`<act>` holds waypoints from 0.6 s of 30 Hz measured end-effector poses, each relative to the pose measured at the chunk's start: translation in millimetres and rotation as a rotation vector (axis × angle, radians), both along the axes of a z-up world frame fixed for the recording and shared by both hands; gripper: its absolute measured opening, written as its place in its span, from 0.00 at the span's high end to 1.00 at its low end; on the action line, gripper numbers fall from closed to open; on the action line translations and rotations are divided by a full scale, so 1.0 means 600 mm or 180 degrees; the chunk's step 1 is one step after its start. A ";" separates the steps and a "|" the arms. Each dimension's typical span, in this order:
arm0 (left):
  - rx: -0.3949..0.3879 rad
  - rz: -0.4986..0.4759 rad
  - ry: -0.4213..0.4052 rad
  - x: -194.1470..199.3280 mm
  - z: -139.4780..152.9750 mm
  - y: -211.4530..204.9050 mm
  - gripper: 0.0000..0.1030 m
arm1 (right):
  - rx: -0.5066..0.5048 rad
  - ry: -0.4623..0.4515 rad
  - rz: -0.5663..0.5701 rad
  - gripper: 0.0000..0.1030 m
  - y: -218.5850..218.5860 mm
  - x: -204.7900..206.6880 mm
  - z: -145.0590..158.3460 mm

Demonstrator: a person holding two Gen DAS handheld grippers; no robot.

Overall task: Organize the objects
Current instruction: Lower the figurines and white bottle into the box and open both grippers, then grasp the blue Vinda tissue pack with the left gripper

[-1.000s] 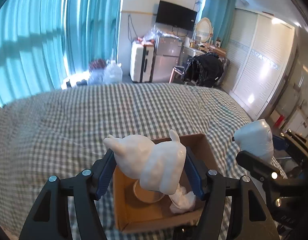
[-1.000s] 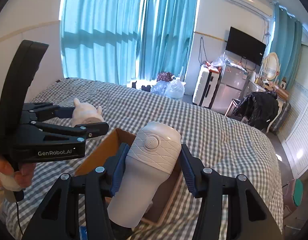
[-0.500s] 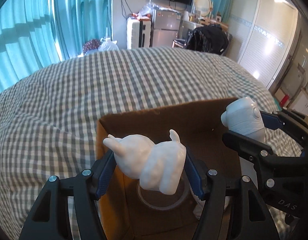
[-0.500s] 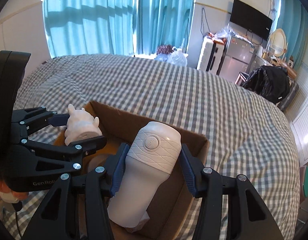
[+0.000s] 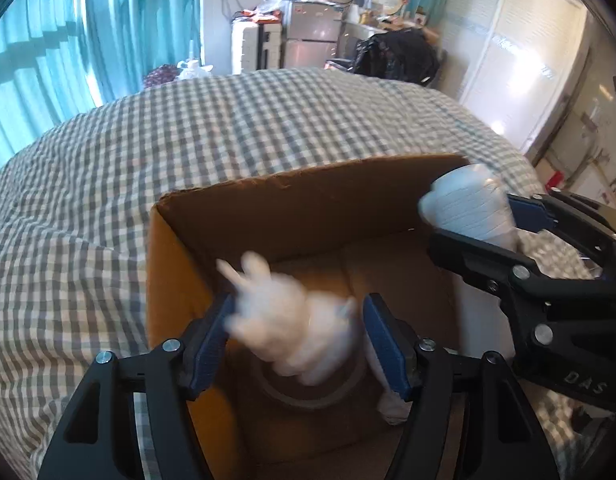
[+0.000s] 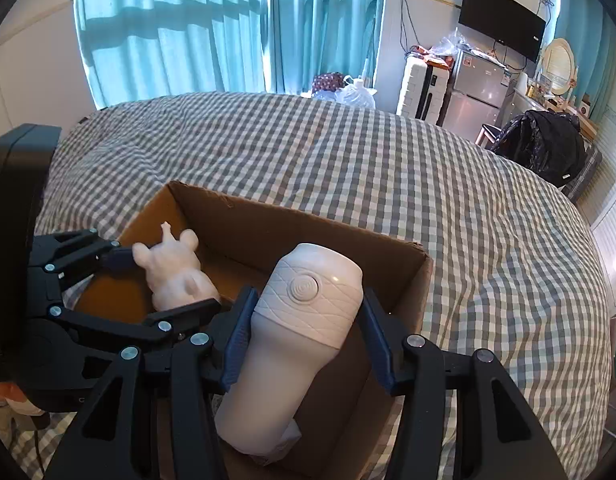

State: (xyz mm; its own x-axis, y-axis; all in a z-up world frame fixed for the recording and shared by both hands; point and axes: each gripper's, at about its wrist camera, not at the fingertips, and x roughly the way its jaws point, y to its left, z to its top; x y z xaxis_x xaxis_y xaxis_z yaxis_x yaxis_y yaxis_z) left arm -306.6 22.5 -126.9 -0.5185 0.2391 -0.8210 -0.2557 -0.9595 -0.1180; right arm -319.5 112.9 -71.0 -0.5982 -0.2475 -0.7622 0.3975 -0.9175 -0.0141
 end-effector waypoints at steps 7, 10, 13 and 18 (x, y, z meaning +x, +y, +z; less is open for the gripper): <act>0.0095 0.0188 0.0149 0.031 0.056 -0.010 0.10 | -0.0359 0.0232 -0.0202 0.18 0.041 0.035 0.078; 0.0022 0.0199 0.0321 0.059 0.104 -0.010 0.10 | -0.0262 0.0416 -0.0379 0.12 0.055 0.057 0.129; -0.0141 0.0192 0.0591 0.098 0.167 -0.002 0.07 | -0.0241 0.0606 -0.0406 0.10 0.067 0.096 0.188; -0.0115 0.0188 0.0881 0.178 0.272 -0.005 0.06 | -0.0286 0.0947 -0.0396 0.06 0.088 0.184 0.285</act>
State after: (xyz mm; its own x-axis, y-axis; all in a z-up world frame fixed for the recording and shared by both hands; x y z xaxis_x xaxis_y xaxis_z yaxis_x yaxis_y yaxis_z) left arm -200.0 19.8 36.6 -0.7361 0.1751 -0.6538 -0.2171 -0.9760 -0.0170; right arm -209.1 165.5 99.7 -0.8211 -0.2170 -0.5279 0.2731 -0.9615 -0.0295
